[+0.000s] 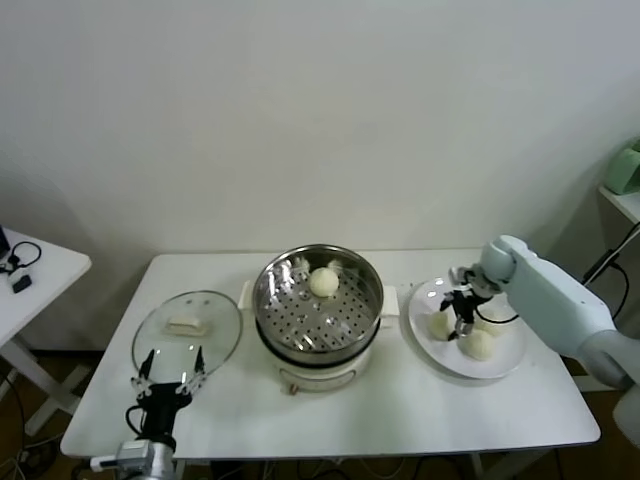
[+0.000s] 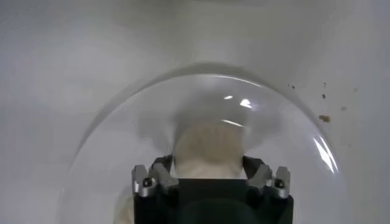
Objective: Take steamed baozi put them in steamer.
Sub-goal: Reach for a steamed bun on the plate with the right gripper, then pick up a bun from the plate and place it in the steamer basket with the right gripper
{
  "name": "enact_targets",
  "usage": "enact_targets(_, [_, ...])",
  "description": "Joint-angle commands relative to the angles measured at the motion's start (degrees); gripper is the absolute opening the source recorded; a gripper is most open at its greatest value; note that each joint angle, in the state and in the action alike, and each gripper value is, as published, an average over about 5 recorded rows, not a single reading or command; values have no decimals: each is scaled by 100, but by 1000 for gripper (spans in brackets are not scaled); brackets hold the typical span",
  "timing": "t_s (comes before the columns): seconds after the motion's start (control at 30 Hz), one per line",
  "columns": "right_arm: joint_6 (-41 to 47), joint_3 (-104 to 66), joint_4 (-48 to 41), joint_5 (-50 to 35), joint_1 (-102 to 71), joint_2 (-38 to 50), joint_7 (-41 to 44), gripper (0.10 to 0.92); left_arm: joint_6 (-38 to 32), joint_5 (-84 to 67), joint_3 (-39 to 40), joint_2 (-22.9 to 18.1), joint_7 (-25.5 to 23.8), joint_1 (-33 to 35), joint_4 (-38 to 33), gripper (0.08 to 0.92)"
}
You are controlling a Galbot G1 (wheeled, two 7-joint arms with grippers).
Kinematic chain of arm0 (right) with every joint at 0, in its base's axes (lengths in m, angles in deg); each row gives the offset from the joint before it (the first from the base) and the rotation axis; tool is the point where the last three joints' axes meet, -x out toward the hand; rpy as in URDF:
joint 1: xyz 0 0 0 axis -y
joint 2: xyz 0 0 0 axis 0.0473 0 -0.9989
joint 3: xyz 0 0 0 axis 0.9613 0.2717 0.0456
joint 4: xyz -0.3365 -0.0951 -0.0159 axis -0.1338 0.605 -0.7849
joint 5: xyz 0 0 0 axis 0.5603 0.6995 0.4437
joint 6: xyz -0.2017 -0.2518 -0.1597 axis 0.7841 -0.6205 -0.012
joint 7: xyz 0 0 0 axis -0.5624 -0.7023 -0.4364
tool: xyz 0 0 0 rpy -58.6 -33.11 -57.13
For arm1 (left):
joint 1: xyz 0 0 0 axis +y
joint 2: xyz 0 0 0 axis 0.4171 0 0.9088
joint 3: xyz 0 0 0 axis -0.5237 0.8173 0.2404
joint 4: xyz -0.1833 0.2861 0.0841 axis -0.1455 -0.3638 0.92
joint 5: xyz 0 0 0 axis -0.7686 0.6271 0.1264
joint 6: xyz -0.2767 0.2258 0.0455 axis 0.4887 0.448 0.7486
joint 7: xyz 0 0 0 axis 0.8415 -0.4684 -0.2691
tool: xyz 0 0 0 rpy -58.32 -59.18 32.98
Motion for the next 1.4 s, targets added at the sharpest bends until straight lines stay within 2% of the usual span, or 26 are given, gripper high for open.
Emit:
enact_targets(0.03, [-2, -37, -58, 45, -14, -43, -5, 691, -6, 4, -1, 3, 0, 8, -7, 823])
enact_targets(0.2, [7, -19, -16, -46, 24, -11, -19, 676, -14, 7, -1, -5, 0, 18, -7, 823])
enact_targets(0.3, [71, 123, 72, -387, 144, 53, -38, 674, -22, 7, -1, -4, -2, 27, -2, 823])
enact_targets(0.53, [730, 1156, 499, -2235, 1072, 304, -183, 679, -21, -29, 18, 7, -4, 40, -44, 823])
enact_targets(0.83, [1046, 3669, 923, -4470, 3552, 152, -219, 679, 6, -13, 78, 26, -10, 33, -176, 823])
enact_targets(1.07, [1060, 5051, 1372, -5683, 4904, -282, -144, 679, 9, 7, 100, 37, -11, 51, -267, 823])
enact_targets(1.23, [1198, 5180, 1490, -6107, 5024, -801, -255, 679, -19, 13, 113, 22, -16, 90, -282, 823])
enact_targets(1.4, [1354, 5040, 1406, -6147, 4656, -1479, -468, 679, -48, -29, 91, 16, -33, 163, -337, 823])
